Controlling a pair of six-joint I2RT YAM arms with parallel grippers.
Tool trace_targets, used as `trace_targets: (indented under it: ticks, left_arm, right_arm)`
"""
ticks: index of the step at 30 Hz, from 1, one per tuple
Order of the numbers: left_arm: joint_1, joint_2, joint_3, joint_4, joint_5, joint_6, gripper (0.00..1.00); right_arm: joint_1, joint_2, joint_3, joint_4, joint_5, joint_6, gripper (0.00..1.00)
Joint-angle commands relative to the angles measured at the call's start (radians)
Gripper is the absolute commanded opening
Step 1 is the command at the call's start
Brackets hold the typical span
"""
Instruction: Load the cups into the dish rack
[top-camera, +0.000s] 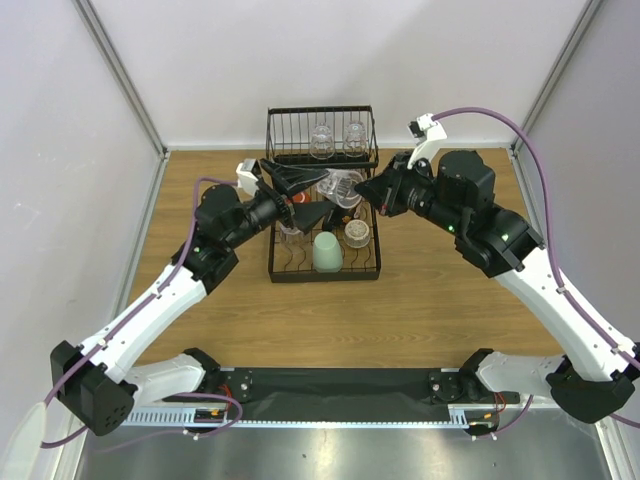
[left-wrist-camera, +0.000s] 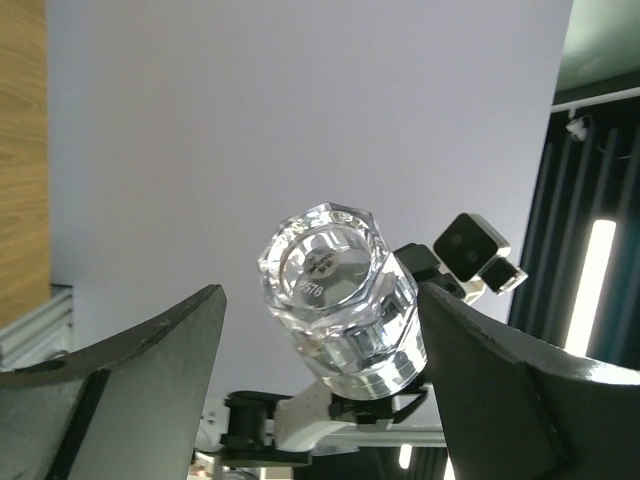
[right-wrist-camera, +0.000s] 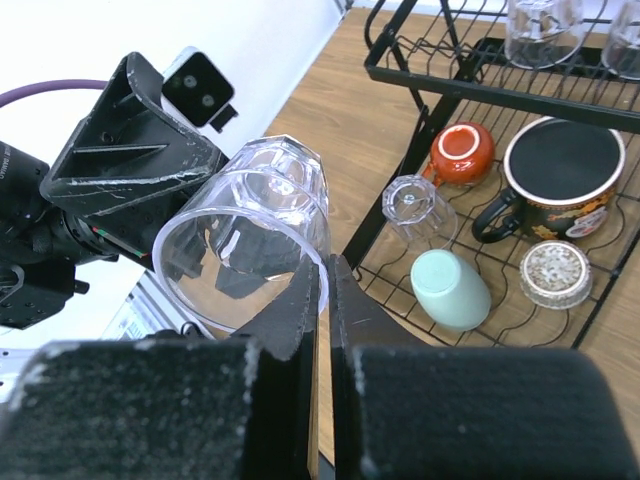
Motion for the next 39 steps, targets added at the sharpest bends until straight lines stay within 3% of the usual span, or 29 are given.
trace_targets:
  ticks: [1, 10, 15, 19, 24, 29, 37, 39]
  left_arm:
    - [-0.033, -0.021, -0.013, 0.03, 0.0, -0.079, 0.83]
    - [-0.042, -0.026, -0.016, 0.03, -0.022, -0.1, 0.83]
    - [-0.041, -0.023, -0.047, 0.074, -0.005, -0.093, 0.69]
    - [-0.041, -0.029, -0.09, 0.12, 0.012, -0.12, 0.64]
    - [-0.038, -0.032, -0.078, 0.129, -0.008, -0.123, 0.81]
    - [-0.036, -0.03, -0.071, 0.131, 0.018, -0.116, 0.83]
    - [-0.036, -0.058, -0.087, 0.134, -0.018, -0.091, 0.57]
    - [-0.035, -0.058, -0.079, 0.134, -0.015, -0.074, 0.46]
  right_arm:
    - [0.025, 0.004, 0.01, 0.084, -0.033, 0.004, 0.0]
    - [0.038, -0.027, -0.042, 0.083, -0.048, 0.016, 0.0]
    - [0.036, -0.044, -0.056, 0.063, -0.034, 0.016, 0.0]
    - [0.038, -0.056, -0.064, 0.072, -0.048, 0.024, 0.0]
    - [0.035, -0.056, -0.065, 0.064, -0.068, 0.027, 0.0]
    - [0.035, -0.059, -0.065, 0.063, -0.074, 0.033, 0.0]
    - [0.032, -0.074, -0.085, 0.032, -0.066, 0.05, 0.0]
    - [0.03, -0.076, -0.089, 0.029, -0.059, 0.048, 0.0]
